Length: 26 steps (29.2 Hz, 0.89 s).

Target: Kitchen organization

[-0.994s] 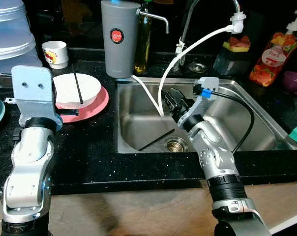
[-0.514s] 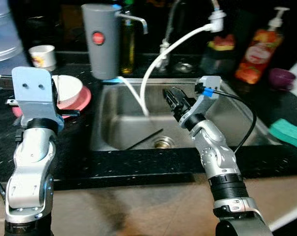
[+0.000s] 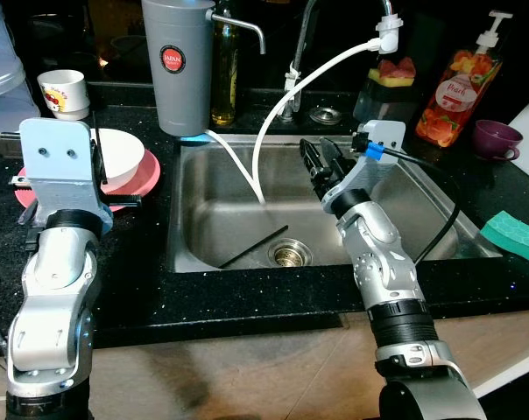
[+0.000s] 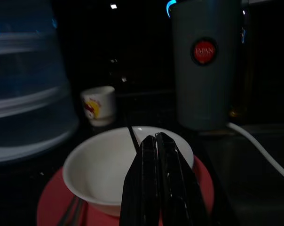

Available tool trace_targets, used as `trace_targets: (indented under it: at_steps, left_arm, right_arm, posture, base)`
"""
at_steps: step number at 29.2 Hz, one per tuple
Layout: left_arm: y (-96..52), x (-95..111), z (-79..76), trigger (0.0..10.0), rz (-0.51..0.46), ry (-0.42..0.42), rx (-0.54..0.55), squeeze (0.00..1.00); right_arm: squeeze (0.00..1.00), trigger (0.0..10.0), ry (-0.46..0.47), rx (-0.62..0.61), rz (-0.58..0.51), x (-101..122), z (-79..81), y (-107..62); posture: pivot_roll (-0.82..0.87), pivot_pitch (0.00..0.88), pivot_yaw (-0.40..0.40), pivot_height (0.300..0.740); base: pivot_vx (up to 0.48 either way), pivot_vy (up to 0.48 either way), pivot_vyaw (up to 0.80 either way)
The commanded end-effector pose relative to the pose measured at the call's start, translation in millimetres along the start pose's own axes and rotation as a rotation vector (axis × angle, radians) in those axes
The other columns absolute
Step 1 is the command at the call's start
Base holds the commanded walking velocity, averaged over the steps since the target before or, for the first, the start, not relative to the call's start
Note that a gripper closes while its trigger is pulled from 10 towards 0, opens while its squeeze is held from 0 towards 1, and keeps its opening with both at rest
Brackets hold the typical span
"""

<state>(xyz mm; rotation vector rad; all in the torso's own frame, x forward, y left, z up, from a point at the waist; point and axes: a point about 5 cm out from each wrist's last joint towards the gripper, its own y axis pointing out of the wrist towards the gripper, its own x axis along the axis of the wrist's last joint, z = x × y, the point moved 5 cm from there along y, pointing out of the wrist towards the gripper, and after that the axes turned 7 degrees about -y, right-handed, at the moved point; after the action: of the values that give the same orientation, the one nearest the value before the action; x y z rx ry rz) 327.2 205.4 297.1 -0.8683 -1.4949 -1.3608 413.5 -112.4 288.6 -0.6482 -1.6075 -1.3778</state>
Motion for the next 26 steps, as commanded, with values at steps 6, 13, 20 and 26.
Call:
trace_targets:
  at_steps: [6,13,20,26]
  left_arm:
    - [0.0,0.5,-4.7,10.0,0.007,0.025,-0.038,0.0]
    - [-0.6,-3.2,-6.4,10.0,0.032,0.035,-0.058,0.0]
    - [-1.0,-3.9,-6.4,10.0,0.037,0.039,-0.058,0.0]
    - [-1.3,-8.2,-7.2,10.0,0.055,0.04,-0.059,0.0]
  right_arm:
    - [0.0,10.0,-0.002,-0.037,-0.009,0.9,-8.4,-0.4]
    - [0.0,10.0,0.008,-0.046,-0.006,-1.7,-8.6,0.6]
    - [0.0,10.0,0.011,-0.047,-0.001,-3.3,-8.5,0.1]
    - [0.0,10.0,0.006,-0.038,0.031,-11.0,-7.7,-2.6]
  posture:
    - [0.02,0.061,-0.062,0.74]
    - [0.02,0.062,-0.058,0.74]
    - [0.02,0.066,-0.056,0.74]
    - [0.02,0.067,-0.053,0.74]
  base:
    - [0.0,0.08,0.0]
    - [0.0,0.0,0.0]
    - [0.0,0.0,0.0]
    - [0.0,0.0,0.0]
